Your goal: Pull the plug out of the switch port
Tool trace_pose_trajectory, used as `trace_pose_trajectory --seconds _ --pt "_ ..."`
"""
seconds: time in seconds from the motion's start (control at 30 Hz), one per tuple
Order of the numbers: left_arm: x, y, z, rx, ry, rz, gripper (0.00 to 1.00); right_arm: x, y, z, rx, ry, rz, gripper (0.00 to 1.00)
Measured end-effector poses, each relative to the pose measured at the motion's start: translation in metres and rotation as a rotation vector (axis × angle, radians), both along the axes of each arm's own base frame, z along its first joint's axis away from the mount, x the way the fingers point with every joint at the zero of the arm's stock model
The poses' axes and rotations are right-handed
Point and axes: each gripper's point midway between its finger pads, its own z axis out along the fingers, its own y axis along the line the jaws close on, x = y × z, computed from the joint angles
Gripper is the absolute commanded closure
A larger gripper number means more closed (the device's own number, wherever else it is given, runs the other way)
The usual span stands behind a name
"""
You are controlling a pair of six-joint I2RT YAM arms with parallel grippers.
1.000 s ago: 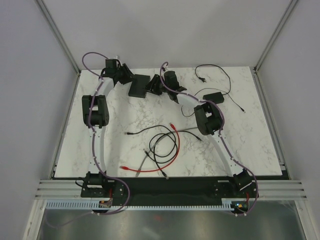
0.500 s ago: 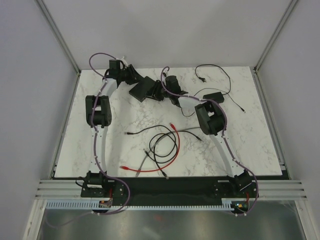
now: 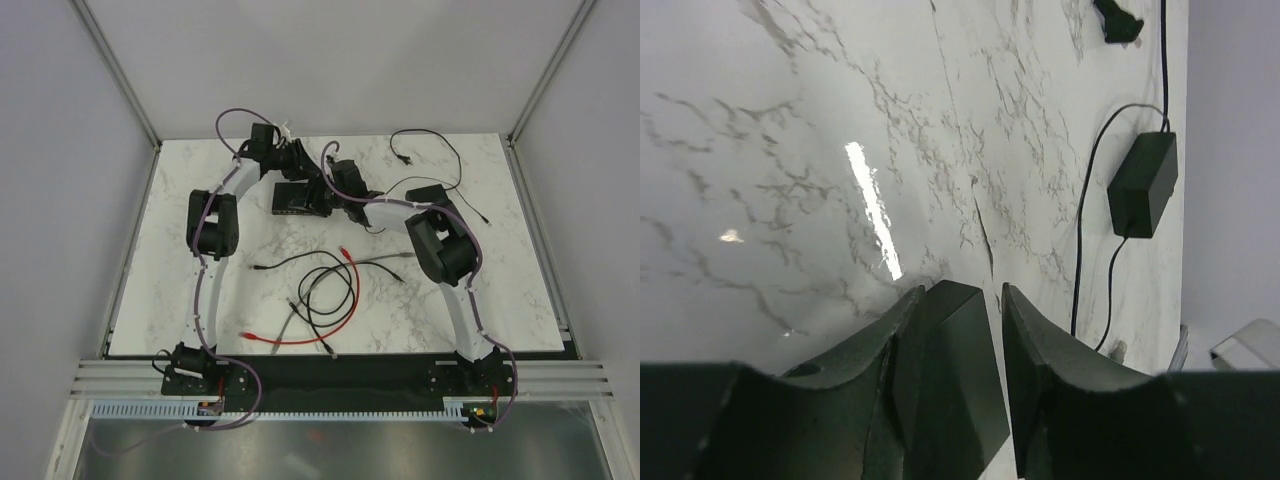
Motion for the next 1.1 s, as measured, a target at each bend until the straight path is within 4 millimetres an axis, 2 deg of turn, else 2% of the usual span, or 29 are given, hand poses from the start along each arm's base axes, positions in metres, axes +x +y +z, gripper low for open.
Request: trace_pose_trajectory --seconds 0.1,0.2,0.27,0.33,0.43,0.5,0.57,0.63,0.77,0.9,1.0,1.1 --pt "0.008 0.022 0.021 0.016 -0.01 0.056 0.55 0.003 -0.016 0.021 -0.018 -0.022 0.009 0.47" --pt "0.016 0.045 0.059 0.018 -0.061 0.11 0.55 0.006 -0.033 0.036 -0.033 -0.033 0.008 0.46" --pt "0.014 0.06 0.088 0.021 -0.094 0.144 0.54 0.006 -0.047 0.041 -0.058 -0.032 0.004 0.46" --pt "0.003 0.071 0.114 0.023 -0.114 0.167 0.52 0.005 -0.059 0.041 -0.101 -0.023 0.001 0.46" --pt "-0.025 0.078 0.134 0.034 -0.098 0.204 0.46 -0.003 -0.073 0.033 -0.193 0.014 0.013 0.45" --pt "-0.047 0.077 0.14 0.042 -0.07 0.222 0.39 -0.009 -0.082 0.027 -0.272 0.042 0.017 0.44" --pt "-0.063 0.073 0.139 0.055 -0.045 0.239 0.37 -0.014 -0.095 0.025 -0.353 0.06 -0.002 0.39" --pt "-0.082 0.064 0.135 0.074 -0.016 0.241 0.36 -0.025 -0.112 0.027 -0.442 0.073 -0.021 0.35" --pt "-0.121 0.03 0.137 0.099 0.001 0.205 0.34 -0.04 -0.147 0.053 -0.561 0.037 -0.083 0.22" --pt "-0.179 0.007 0.143 0.118 -0.006 0.159 0.3 -0.065 -0.182 0.066 -0.645 0.007 -0.14 0.14" --pt "-0.219 0.012 0.146 0.12 -0.023 0.155 0.28 -0.093 -0.208 0.053 -0.714 0.032 -0.164 0.02" --pt "-0.256 0.026 0.147 0.082 -0.051 0.172 0.27 -0.121 -0.225 0.036 -0.751 0.061 -0.155 0.02"
